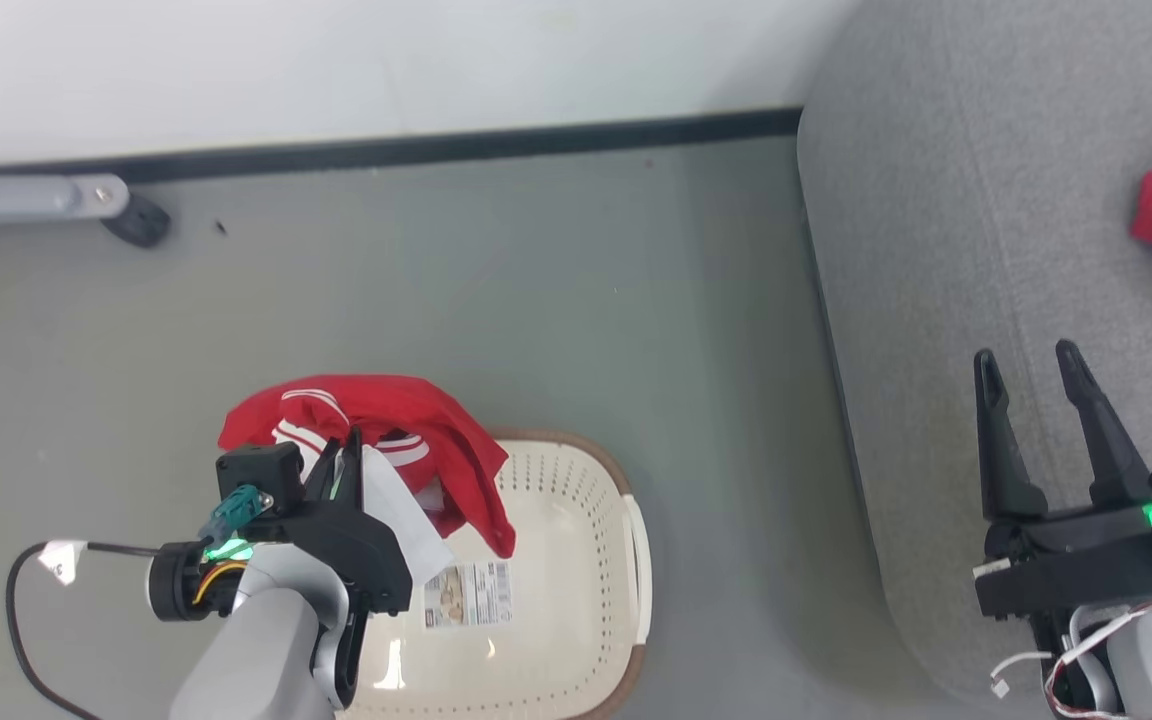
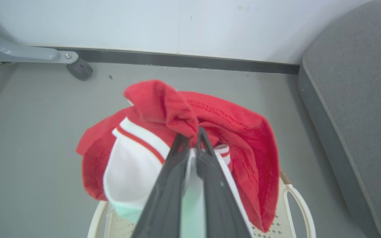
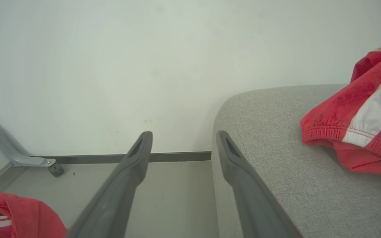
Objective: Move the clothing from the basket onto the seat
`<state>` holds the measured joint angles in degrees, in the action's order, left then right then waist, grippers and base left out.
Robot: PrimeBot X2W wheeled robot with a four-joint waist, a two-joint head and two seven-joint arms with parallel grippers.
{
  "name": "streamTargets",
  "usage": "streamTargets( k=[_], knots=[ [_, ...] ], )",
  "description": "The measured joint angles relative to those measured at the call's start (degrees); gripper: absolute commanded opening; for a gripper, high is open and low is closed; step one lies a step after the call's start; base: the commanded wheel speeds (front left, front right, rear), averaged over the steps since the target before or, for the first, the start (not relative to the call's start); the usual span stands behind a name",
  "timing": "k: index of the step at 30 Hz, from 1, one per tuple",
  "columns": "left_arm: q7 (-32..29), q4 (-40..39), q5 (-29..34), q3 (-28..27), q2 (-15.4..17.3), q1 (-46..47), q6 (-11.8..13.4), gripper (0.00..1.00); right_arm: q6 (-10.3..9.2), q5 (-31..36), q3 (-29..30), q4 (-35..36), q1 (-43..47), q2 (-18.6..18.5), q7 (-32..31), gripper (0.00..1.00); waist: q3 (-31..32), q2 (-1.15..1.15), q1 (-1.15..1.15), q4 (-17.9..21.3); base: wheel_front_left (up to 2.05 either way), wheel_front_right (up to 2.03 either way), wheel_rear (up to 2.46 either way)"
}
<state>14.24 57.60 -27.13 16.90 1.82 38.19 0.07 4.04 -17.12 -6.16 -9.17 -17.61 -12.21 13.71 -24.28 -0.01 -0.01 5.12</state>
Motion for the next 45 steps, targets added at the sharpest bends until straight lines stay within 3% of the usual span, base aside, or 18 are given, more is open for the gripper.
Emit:
streamTargets(
  k=[13,24,33,45],
  knots=[
    [0.01,-17.02,2.36,-1.25,0.62,-7.72,0.33,0.00,0.00,-0.02,-0.09,-1.62,5.68,0.15,0.01,1.00,9.20,0.00,0.00,-1.23,0.00,0.00,0.00],
    [0.04,-31.49,3.67,-0.40,1.93,-13.84,-2.15,0.00,0.00,-0.26,-0.92,-1.98,9.59,0.71,0.01,1.00,14.87,0.00,0.01,-1.55,0.00,0.00,0.00],
    [0.05,-43.32,5.70,3.82,2.23,-18.36,-4.13,0.00,-0.02,-0.26,-1.80,-0.79,11.63,0.94,-0.03,1.00,18.10,0.00,0.01,-0.80,0.00,0.00,0.00],
    [-2.57,-53.53,6.64,11.01,2.46,-24.16,-5.20,0.00,-0.07,-0.21,-3.23,1.35,14.66,1.26,-0.59,1.00,20.21,0.01,0.01,0.82,0.00,0.00,0.00]
  ],
)
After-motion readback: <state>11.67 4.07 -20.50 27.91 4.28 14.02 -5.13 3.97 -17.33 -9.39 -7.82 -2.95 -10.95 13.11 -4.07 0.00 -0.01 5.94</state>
